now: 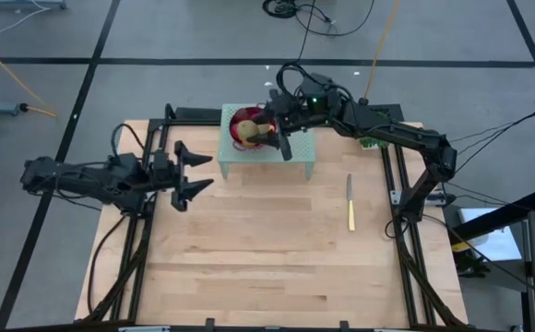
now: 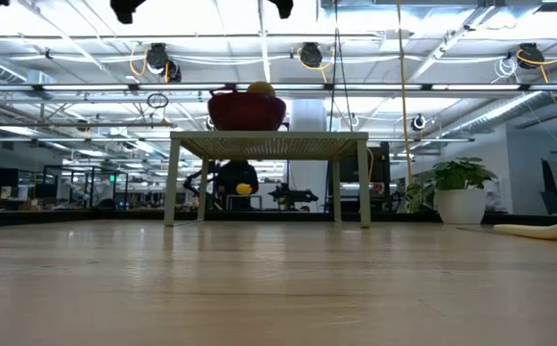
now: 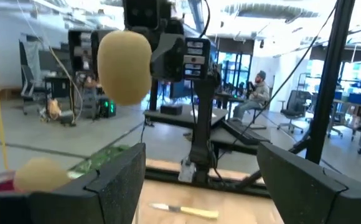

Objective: Pick & Place Fruit
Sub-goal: Put the kiwi into the violet strainer bowl on the shelf

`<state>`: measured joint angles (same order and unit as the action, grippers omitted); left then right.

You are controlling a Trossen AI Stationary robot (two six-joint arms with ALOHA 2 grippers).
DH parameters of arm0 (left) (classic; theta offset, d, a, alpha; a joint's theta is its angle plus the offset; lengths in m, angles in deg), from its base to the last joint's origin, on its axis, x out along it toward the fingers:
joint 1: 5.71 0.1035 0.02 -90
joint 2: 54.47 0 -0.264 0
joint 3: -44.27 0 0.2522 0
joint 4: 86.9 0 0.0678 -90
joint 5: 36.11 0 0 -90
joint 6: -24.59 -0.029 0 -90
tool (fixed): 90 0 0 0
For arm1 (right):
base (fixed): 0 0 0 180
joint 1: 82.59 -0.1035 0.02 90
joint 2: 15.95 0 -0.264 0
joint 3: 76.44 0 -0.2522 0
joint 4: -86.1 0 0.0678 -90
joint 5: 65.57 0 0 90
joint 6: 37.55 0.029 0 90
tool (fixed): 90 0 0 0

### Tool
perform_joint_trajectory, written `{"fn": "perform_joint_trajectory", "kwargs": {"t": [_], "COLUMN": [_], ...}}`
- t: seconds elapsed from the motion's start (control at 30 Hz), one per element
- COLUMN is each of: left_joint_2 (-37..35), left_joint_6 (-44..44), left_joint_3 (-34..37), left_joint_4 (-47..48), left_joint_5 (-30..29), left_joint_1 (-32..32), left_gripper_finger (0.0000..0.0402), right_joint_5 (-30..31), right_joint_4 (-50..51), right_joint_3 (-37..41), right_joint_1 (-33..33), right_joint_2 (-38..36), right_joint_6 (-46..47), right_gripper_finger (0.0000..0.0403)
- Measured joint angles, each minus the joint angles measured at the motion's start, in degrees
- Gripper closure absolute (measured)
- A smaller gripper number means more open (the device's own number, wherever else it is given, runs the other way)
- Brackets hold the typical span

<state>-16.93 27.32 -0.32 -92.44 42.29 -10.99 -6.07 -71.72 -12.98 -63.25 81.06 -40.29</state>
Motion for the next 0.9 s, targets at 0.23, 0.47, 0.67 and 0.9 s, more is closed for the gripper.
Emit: {"fn": "perform_joint_trajectory", "kwargs": {"t": [0.23,0.47,0.67,0.9], "left_joint_2": [5.7,10.3,14.5,17.7], "left_joint_6": [-1.1,-0.7,-0.7,1.0], "left_joint_3": [-0.6,-5.3,-10.9,-13.5], "left_joint_4": [-9.6,-8.7,-4.2,-1.8], "left_joint_5": [0.1,2.7,8.6,10.0], "left_joint_1": [1.8,4.8,7.6,9.9], "left_gripper_finger": [0.0094,0.0094,0.0094,0.0094], "right_joint_5": [-1.3,-1.1,-1.0,-1.1], "right_joint_4": [0.0,0.2,0.4,0.7], "right_joint_3": [0.0,0.0,0.0,0.0], "right_joint_1": [-2.1,-4.1,-4.1,-4.1], "right_joint_2": [0.0,0.0,0.0,0.0], "right_joint_6": [8.1,9.0,11.1,13.0], "right_gripper_finger": [0.0202,0.0202,0.0202,0.0202]}}
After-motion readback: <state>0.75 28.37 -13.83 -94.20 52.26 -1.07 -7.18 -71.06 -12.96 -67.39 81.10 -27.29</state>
